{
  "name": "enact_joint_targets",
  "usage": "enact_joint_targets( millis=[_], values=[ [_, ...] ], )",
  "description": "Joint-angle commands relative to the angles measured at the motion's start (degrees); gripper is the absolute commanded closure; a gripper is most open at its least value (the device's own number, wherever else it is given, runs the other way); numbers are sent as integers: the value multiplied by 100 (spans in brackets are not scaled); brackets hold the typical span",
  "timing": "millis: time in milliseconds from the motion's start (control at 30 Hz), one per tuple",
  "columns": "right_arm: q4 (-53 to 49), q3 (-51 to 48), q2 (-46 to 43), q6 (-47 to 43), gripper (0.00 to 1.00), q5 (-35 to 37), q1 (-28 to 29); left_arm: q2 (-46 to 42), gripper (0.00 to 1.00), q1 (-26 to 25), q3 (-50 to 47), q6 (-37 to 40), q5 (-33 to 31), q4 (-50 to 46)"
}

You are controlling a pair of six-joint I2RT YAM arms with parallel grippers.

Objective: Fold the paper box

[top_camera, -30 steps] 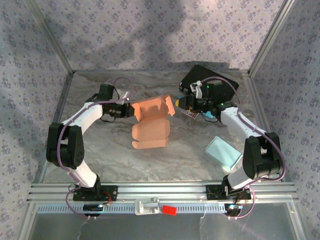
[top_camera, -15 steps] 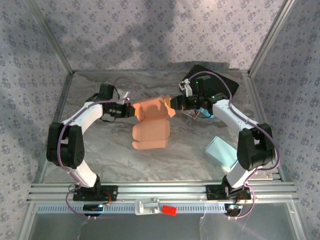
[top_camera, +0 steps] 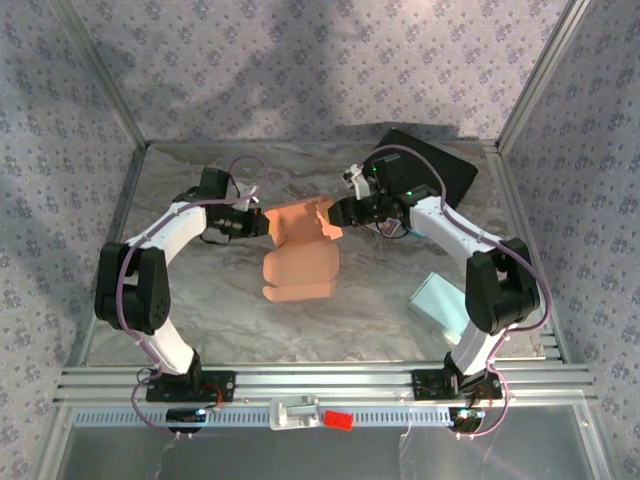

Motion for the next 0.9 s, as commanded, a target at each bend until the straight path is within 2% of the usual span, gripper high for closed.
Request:
enact_joint_targets(
  millis=[0,133,267,433,867],
  values=[
    [-472,290,90,-319,56,568,219,-3,100,-44,225,116,-36,-204],
    [-799,509,175,-431,53,1280,518,-3,100,-136,292,79,-236,-340],
    [-1291,870,433,-355,54,2567,878,-3,100,-268,333,-5,-474,-445],
    [-1499,1171,823,47,58,3686,1270,76,100,-454,394,-36,-696,-600],
    [-1879,1520,1236,562,75,3991,1507,164,100,-631,447,-174,-902,-601]
  ],
)
